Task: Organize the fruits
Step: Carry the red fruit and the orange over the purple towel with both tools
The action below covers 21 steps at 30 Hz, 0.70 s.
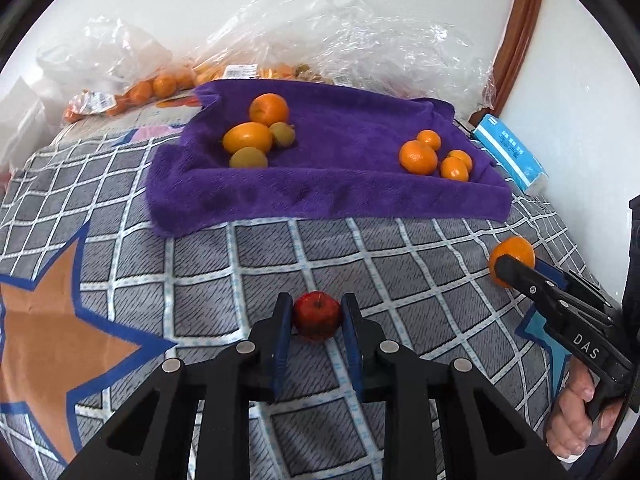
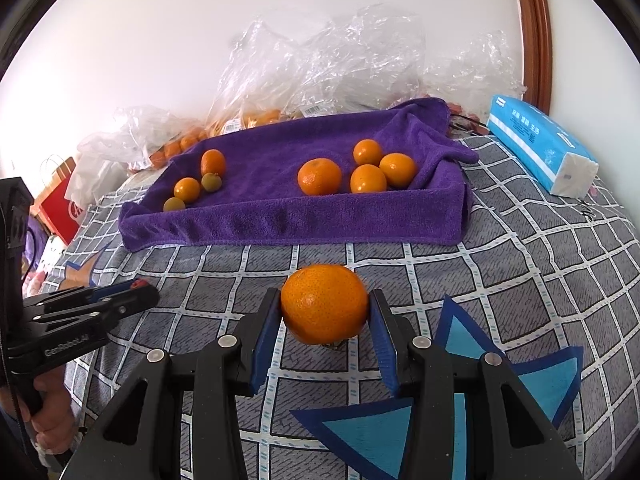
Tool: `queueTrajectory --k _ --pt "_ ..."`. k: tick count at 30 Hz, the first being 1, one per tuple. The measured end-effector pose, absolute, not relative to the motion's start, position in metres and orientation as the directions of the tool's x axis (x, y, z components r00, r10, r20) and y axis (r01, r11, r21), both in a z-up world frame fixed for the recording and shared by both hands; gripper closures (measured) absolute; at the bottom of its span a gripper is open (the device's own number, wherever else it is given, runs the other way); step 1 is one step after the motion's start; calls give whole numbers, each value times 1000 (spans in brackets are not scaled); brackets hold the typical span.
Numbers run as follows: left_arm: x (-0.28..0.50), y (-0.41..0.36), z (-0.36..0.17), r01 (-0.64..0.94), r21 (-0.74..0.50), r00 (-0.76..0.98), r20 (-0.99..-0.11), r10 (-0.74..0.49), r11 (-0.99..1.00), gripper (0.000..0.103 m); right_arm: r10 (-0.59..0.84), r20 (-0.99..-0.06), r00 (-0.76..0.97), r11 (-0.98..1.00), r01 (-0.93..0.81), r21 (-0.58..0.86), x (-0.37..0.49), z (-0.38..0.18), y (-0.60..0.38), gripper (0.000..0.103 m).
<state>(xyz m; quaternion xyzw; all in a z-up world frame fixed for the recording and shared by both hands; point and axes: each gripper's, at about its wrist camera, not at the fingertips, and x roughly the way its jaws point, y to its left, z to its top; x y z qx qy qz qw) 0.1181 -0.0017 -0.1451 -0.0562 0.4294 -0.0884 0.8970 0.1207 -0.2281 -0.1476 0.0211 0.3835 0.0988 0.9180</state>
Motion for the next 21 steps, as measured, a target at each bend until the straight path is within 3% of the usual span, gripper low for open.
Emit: queueTrajectory --k 12,21 --pt "119 22 -120 69 -205 651 -733 -200 976 80 202 -744 637 979 -136 150 127 -150 -231 59" --pt "136 37 -92 44 -251 680 -702 -213 967 80 162 -695 701 987 -100 128 136 -104 -227 59"
